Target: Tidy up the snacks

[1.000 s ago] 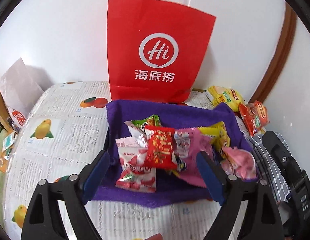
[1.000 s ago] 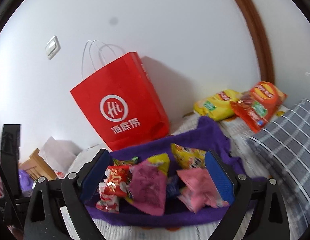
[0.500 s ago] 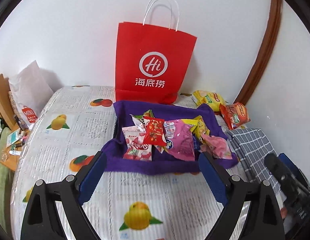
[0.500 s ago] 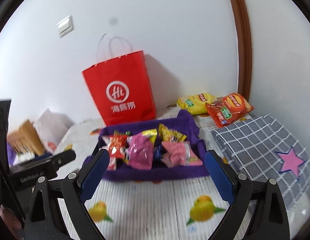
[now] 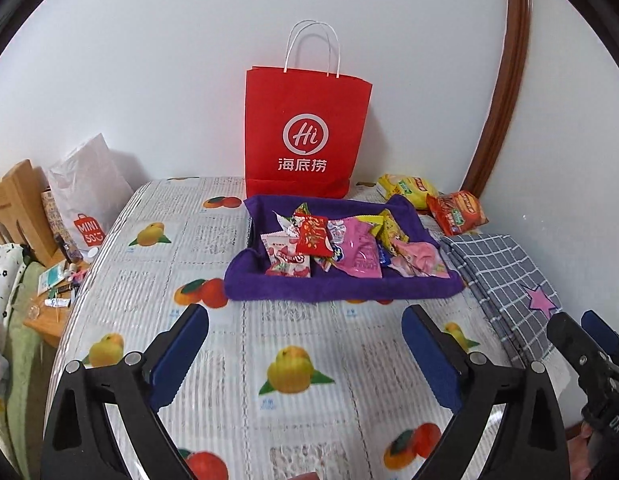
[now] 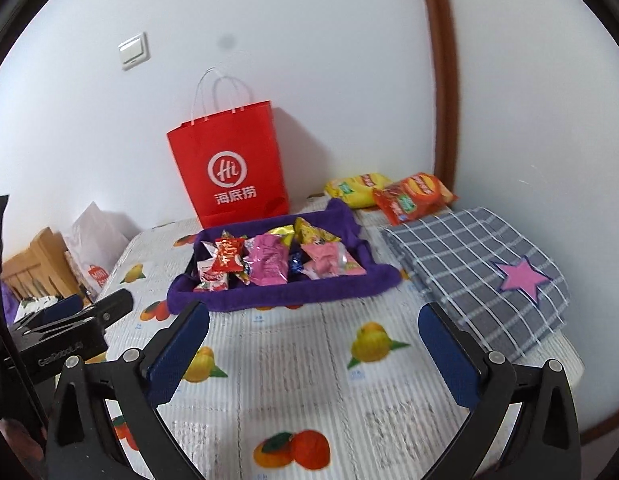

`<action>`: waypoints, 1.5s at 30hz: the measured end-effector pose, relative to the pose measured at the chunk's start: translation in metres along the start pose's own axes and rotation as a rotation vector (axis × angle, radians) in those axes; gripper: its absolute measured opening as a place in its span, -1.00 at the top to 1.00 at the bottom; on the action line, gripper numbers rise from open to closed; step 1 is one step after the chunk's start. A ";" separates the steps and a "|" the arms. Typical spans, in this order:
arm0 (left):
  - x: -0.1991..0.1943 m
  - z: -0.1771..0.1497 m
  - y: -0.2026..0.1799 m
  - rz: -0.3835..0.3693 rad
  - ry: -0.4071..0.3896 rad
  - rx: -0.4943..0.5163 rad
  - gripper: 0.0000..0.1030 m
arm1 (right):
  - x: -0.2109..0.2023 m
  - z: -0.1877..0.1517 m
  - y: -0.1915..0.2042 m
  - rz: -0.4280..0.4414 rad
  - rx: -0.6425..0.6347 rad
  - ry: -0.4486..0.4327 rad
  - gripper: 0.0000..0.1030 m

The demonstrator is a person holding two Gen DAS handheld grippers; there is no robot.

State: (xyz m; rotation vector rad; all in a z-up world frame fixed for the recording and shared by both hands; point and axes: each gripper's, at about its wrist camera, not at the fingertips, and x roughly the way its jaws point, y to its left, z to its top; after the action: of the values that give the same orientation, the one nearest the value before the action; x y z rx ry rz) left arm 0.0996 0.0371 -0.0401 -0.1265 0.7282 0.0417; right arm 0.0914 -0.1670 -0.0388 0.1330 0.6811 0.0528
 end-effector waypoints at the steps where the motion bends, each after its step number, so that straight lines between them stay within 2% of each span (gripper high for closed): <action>1: -0.006 -0.002 0.000 -0.003 -0.003 0.000 -0.91 | -0.005 -0.002 0.000 -0.010 -0.005 0.001 -1.00; 11: -0.046 -0.014 -0.015 0.037 -0.064 0.044 -0.91 | -0.038 -0.012 0.009 -0.067 -0.061 0.000 -1.00; 31: -0.063 -0.025 -0.019 -0.008 -0.066 0.018 -0.91 | -0.066 -0.017 0.018 -0.101 -0.093 -0.044 -1.00; 45: -0.075 -0.026 -0.022 0.004 -0.080 0.023 -0.91 | -0.081 -0.019 0.015 -0.105 -0.080 -0.071 -1.00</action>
State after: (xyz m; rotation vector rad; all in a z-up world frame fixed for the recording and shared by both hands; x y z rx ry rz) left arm 0.0281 0.0120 -0.0067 -0.1006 0.6489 0.0416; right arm 0.0163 -0.1574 -0.0005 0.0219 0.6135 -0.0258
